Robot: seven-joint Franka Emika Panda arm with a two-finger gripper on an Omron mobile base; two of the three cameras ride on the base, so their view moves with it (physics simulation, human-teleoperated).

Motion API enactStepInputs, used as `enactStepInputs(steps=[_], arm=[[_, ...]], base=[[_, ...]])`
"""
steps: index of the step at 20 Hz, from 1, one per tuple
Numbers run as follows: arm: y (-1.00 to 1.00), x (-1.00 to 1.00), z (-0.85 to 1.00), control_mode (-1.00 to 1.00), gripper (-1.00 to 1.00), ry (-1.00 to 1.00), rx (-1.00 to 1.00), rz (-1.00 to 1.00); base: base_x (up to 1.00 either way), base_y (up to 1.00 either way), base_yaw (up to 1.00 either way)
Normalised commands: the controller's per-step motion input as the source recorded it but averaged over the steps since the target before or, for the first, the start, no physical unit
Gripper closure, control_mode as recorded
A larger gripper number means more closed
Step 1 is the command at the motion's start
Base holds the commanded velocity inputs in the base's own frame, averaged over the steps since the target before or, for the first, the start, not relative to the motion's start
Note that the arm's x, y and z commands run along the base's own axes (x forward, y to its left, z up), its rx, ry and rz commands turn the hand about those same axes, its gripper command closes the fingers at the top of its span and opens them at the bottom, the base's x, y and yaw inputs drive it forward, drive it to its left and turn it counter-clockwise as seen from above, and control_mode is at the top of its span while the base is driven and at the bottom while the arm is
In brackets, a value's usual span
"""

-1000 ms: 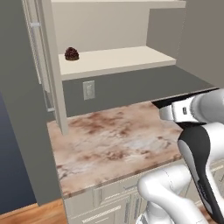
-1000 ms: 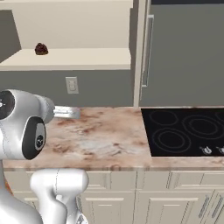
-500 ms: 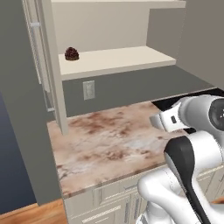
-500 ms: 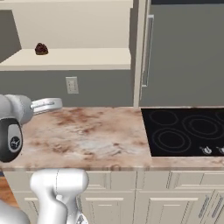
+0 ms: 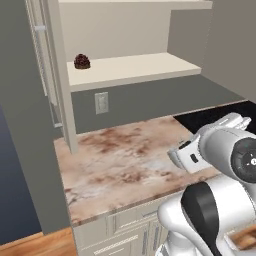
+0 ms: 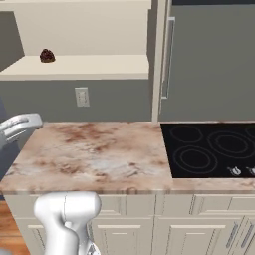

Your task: Pick the avocado and bread from the counter and place them on the plate. Then pick the jam from the cabinet and place it next to the plate. Lastly close the cabinet door.

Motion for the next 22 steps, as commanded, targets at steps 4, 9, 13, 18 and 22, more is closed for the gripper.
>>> enactStepInputs(steps=[4, 9, 13, 18, 22], arm=[[0.03, -0.17, -0.35, -1.00, -1.00, 0.00, -0.12, 0.03], [0.09, -0.02, -0.39, -1.00, -1.00, 0.02, -0.15, 0.01], [0.08, -0.01, -0.37, -1.00, -1.00, 0.05, -0.13, 0.00], [0.20, -0.01, -0.35, -1.00, -1.00, 0.08, -0.17, 0.00], [0.43, -0.02, -0.17, -1.00, -1.00, 0.01, -0.18, 0.00]], base=[[0.00, 0.00, 0.00], [0.00, 0.00, 0.00], [0.00, 0.00, 0.00], [0.00, 0.00, 0.00], [0.00, 0.00, 0.00]])
